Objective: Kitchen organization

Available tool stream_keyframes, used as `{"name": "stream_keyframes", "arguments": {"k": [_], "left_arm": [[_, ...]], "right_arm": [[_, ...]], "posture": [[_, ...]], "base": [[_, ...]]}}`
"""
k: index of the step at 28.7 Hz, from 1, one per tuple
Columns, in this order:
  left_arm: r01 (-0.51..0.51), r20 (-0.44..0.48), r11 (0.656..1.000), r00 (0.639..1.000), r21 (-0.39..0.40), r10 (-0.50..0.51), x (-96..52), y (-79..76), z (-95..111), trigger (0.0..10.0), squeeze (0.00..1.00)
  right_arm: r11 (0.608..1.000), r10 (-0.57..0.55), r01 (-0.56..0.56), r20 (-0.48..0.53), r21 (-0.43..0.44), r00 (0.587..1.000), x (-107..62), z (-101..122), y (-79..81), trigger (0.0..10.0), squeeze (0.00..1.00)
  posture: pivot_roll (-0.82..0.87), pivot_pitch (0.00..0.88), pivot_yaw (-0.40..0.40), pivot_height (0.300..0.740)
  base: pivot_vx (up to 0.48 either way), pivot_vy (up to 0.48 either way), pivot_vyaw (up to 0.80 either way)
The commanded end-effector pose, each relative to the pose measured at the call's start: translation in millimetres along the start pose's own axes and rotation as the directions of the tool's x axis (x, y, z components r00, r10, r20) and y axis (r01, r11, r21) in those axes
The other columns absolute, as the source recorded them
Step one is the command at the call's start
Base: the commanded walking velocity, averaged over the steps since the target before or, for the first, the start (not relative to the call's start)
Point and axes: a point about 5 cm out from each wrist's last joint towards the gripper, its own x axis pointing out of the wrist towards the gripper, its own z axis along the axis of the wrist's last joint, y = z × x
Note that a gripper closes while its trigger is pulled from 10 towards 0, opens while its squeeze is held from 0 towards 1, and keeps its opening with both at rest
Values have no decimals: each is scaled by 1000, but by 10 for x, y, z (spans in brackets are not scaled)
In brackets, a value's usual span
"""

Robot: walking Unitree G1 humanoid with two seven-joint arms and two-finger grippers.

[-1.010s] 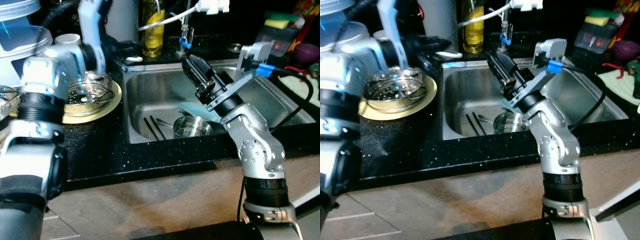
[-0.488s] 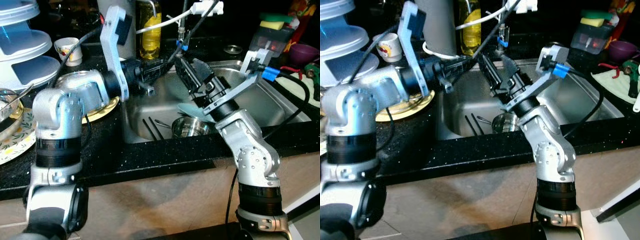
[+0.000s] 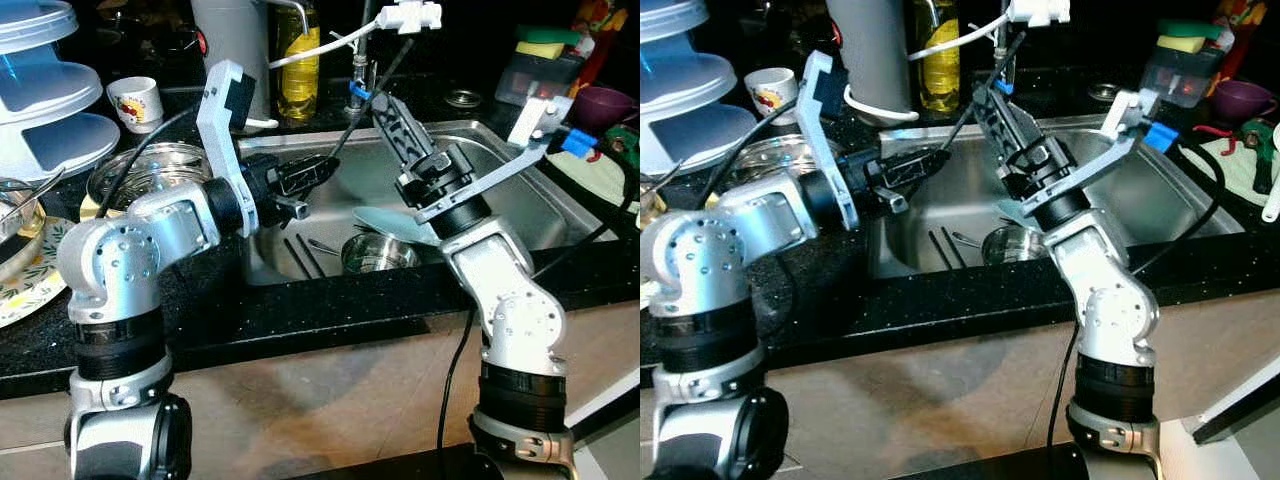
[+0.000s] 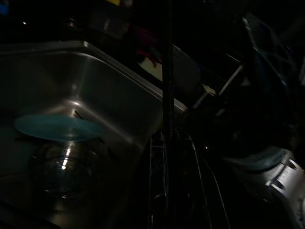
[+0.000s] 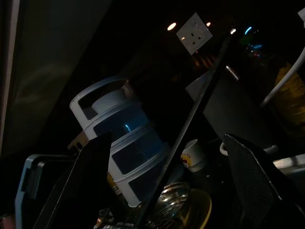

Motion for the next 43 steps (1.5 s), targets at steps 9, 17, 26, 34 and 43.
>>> {"name": "stream_keyframes", "arguments": {"k": [9,17,26,34,43], "left_arm": [[52,-40,998,998,-21,-53,-15,-85,-99,0,0],[38,-46,999,998,-28,-40,-30,-71,-119,0,0],[39,-52,999,998,-33,-41,-42,-56,-130,0,0],[42,-74,999,996,-32,-44,-57,-50,-148,0,0],[-8,-151,1000,989,18,10,-56,-2,-229,10000,1000]], "right_arm": [[1000,19,-20,-46,-18,999,10,-48,63,10000,0],[1000,7,-8,-39,-16,999,1,-36,46,157,0],[1000,19,-19,-33,-3,999,1,-31,50,0,0],[1000,24,-24,-31,2,999,-1,-39,53,0,0],[1000,-1,1,-5,5,1000,7,-1,-1,0,0]], "posture": [[-40,164,7,740],[-41,157,8,740],[-41,157,8,740],[-37,162,13,740],[-35,168,11,740]], "base": [[0,0,0],[0,0,0],[0,0,0],[0,0,0],[0,0,0]]}}
